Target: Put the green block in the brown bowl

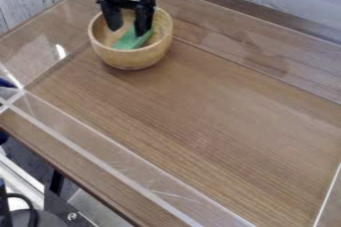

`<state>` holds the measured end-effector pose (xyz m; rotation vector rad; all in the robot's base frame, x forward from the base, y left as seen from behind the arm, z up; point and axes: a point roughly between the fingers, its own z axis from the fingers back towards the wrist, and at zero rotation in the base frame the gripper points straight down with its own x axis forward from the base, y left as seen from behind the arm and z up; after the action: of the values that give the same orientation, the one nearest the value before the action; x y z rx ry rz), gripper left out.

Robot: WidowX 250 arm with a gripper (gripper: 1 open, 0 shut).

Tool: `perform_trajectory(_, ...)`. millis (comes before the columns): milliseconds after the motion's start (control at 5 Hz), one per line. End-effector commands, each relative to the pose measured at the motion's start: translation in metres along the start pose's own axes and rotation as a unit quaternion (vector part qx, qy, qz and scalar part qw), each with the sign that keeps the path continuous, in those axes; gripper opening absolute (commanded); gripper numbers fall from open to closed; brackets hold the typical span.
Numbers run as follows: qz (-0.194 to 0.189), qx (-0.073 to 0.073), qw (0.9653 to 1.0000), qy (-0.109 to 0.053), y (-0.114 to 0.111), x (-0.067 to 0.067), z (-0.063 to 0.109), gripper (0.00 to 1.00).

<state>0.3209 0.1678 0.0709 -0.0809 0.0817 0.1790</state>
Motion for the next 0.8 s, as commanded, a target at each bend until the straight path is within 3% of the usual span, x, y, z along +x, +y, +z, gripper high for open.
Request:
perform_trajectory(0,0.005,0.011,0.9977,-0.067,0.004,0.003,0.054,1.0)
perform_trajectory(400,0.003,0.003,0.9968,-0.08,0.001,-0.002,0.076,1.0)
perform_trajectory(600,0.001,0.003,0.9968,-0.08,0.0,-0.003,0.077,1.0)
